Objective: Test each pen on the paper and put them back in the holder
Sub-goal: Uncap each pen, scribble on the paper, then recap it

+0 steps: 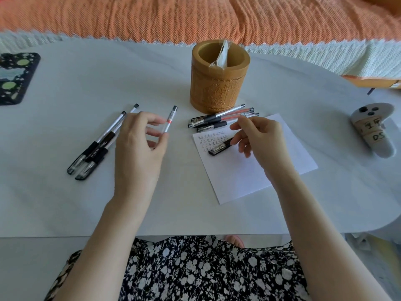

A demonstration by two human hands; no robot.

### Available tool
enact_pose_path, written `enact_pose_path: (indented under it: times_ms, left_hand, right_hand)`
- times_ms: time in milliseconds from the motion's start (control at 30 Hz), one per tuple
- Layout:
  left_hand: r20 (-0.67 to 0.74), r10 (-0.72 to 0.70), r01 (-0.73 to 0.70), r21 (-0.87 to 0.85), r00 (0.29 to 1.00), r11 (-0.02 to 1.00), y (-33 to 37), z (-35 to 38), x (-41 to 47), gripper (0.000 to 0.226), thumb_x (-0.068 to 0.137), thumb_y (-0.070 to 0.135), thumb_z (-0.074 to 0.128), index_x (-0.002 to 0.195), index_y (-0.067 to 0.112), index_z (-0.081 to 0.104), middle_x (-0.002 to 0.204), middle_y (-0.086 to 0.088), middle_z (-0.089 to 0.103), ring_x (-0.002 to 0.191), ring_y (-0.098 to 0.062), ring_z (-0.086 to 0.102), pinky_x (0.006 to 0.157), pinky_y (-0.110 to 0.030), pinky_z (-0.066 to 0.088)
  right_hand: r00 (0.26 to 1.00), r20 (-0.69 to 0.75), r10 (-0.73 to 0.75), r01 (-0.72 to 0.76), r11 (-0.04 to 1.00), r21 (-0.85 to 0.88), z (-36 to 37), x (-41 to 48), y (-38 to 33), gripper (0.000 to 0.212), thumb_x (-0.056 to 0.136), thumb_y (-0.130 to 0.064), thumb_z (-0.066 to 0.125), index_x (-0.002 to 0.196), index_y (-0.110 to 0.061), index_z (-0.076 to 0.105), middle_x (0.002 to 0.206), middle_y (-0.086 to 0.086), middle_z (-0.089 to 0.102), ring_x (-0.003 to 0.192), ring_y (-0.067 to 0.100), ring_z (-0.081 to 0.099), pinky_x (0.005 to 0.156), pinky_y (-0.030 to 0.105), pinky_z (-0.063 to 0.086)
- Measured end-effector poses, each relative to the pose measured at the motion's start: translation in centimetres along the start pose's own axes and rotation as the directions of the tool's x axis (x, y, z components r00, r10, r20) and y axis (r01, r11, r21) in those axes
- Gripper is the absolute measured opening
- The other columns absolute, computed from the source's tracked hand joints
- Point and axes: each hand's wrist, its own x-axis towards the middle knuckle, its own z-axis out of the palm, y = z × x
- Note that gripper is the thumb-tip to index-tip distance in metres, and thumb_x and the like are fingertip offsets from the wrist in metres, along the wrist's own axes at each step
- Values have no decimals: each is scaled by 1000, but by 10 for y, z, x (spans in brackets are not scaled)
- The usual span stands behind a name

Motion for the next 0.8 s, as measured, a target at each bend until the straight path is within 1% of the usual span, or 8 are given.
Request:
enact_pose_path:
  times_ms: [133,200,267,333,400,500,633,800]
  left_hand:
    - [120,118,-86,-240,986,967,20,5,-9,22,81,5,68,97,15,55,101,-4,61,82,-7,64,68,-15,50]
    - [166,146,-90,-303,975,949,27,11,-13,25,80,4,69,96,15,53,101,-4,61,82,-7,65,69,-16,51]
    - [190,137,-67,-335,972,940,30,17,-15,26,79,5,71,97,14,53,100,-3,61,81,-8,66,69,-16,51]
    - [206,82,-9,-331,975,943,30,21,-17,28,79,9,72,98,14,52,99,0,62,81,-6,65,69,-14,50]
    - [226,24,42,-285,974,958,28,23,-17,29,79,16,72,101,16,53,96,5,63,79,-4,63,66,-11,46]
    - [324,2,67,-203,946,977,26,24,-18,13,88,24,61,98,16,60,77,8,65,64,-5,60,60,-14,44]
    - [388,16,20,-88,921,996,29,27,-21,23,95,26,48,90,11,64,54,10,47,55,-5,47,50,-16,32]
    - [443,0,58,-119,896,991,33,29,-21,21,97,24,45,97,13,63,75,11,62,65,-2,48,57,-11,34]
  right_hand:
    - [974,227,-2,-32,989,147,2,-8,-8,37,88,-44,58,89,-8,68,54,3,56,46,18,39,42,23,32]
    - [948,314,-45,-15,983,185,6,-11,-9,43,85,-44,60,91,-2,66,56,2,54,49,19,37,44,23,31]
    - [946,313,-87,25,980,197,9,-12,-10,37,90,-30,62,91,7,65,59,4,55,50,19,39,46,23,33]
    - [958,269,-95,32,973,228,9,-12,-10,27,92,-22,60,84,3,67,59,6,56,50,18,42,46,23,35]
    - [973,210,-94,25,951,307,7,-10,-9,24,94,-20,57,80,-2,66,59,6,55,48,16,42,45,23,35]
    - [985,135,-105,50,932,360,2,-7,-7,28,96,-21,55,87,3,66,59,6,51,47,15,41,46,23,34]
    - [990,110,-88,41,927,373,1,-7,-5,29,95,-24,55,88,2,67,56,5,48,46,16,39,45,23,32]
    - [967,245,-75,-1,955,296,4,-12,-6,25,89,-21,65,85,3,62,53,5,43,45,16,33,43,24,28]
